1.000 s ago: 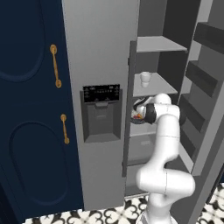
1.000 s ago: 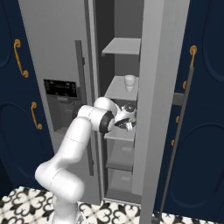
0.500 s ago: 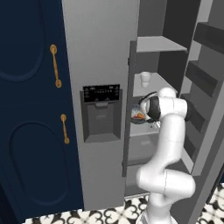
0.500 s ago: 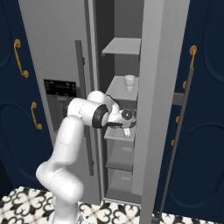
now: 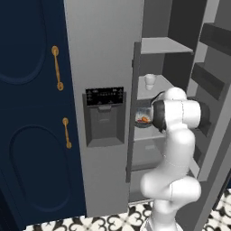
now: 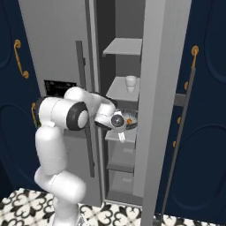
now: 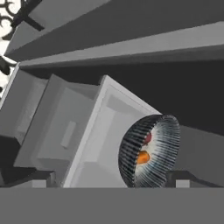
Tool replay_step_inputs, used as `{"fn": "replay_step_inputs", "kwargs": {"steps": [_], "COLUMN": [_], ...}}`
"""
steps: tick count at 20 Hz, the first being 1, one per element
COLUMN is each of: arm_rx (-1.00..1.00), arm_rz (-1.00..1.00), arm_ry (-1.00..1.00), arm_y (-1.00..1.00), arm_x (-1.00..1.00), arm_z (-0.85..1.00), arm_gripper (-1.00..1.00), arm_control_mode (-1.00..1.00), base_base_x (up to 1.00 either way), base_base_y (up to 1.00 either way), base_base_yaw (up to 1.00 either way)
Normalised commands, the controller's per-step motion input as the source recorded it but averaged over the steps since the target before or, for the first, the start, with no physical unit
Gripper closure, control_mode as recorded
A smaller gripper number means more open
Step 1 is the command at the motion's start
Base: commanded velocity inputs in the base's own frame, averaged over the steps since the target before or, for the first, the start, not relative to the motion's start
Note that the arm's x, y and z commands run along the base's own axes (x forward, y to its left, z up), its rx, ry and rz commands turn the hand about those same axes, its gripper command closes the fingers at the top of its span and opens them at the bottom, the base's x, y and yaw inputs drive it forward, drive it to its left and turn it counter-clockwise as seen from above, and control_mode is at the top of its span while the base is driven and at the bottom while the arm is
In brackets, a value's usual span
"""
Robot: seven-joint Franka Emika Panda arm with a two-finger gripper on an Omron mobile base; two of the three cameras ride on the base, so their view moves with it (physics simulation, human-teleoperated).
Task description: Pick the chicken drumstick and tomato from their plates and place them in the bowl. Then put the bowl in the fridge.
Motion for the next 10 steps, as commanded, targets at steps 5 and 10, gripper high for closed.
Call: {"fn": "replay_step_inputs", "kwargs": {"steps": [5,10], "arm_rx": [-0.07,0.00], "arm_rz": [0.00,0.00], "arm_ry": [0.12,0.15], "arm_y": [0.01,0.08], "arm_x": [-0.86,-0.94], "arm_z": [1.00,1.00], "arm_gripper": [-1.00,-1.00], "arm_control_mode": [-1.00,-1.00], "base_base_x": [0.00,0.00], "base_base_y": [0.00,0.00], "base_base_yaw": [0.00,0.00]}}
